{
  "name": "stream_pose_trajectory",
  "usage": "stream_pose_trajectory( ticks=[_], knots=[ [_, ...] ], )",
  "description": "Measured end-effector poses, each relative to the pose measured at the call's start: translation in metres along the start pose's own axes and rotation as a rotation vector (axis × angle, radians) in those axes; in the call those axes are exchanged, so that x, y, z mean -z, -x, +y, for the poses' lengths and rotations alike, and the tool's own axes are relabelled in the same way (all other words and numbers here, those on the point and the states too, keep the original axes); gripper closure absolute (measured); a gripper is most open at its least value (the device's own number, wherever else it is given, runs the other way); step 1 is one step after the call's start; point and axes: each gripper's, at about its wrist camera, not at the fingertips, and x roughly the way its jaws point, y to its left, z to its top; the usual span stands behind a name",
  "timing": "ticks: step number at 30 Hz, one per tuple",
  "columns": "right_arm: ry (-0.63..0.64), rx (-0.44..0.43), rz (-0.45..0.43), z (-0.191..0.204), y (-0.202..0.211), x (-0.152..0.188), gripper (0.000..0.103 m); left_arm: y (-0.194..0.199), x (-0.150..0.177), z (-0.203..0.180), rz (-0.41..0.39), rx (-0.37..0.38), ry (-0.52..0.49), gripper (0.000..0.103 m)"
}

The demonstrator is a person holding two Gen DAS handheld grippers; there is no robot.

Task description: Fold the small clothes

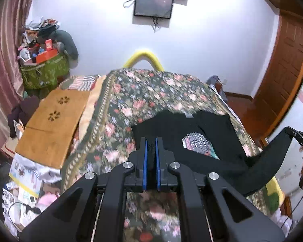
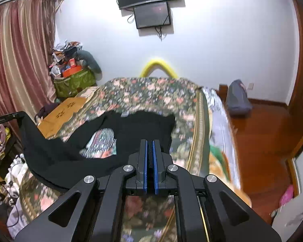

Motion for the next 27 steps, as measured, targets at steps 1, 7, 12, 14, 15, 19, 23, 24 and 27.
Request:
stream_pose_trajectory(
  ticks=[1, 7, 12, 14, 15, 19, 23, 24, 27],
  knots=[
    [0.003, 0.006, -0.006, -0.001, -0.003, -0.005, 0.099, -0.007, -0.009, 0.002, -0.002, -0.009, 0.005, 0.097],
    [0.006, 0.027, -0.010, -0.012, -0.041, -0.036, 0.099, -0.057, -0.041, 0.015, 0.027, -0.044, 0.044, 0.097],
    [0.003, 0.059, 0.031, -0.026, -0.092, -0.055, 0.099, -0.115, -0.059, 0.029, 0.072, -0.088, 0.061, 0.097],
    [-0.007, 0.067, 0.052, -0.034, -0.114, -0.061, 0.099, -0.145, -0.063, 0.037, 0.101, -0.107, 0.069, 0.097],
    [-0.011, 0.072, 0.066, -0.038, -0.126, -0.063, 0.099, -0.156, -0.064, 0.040, 0.114, -0.111, 0.074, 0.097],
    [-0.027, 0.085, 0.131, -0.052, -0.171, -0.066, 0.099, -0.221, -0.064, 0.056, 0.199, -0.117, 0.106, 0.097],
    [-0.010, 0.102, 0.206, -0.062, -0.215, -0.064, 0.099, -0.272, -0.058, 0.060, 0.262, -0.134, 0.076, 0.097],
    [-0.006, 0.107, 0.219, -0.064, -0.221, -0.064, 0.099, -0.281, -0.056, 0.060, 0.274, -0.135, 0.067, 0.097],
    [-0.014, 0.124, 0.213, -0.071, -0.233, -0.066, 0.099, -0.305, -0.053, 0.059, 0.304, -0.151, 0.034, 0.096]
  ],
)
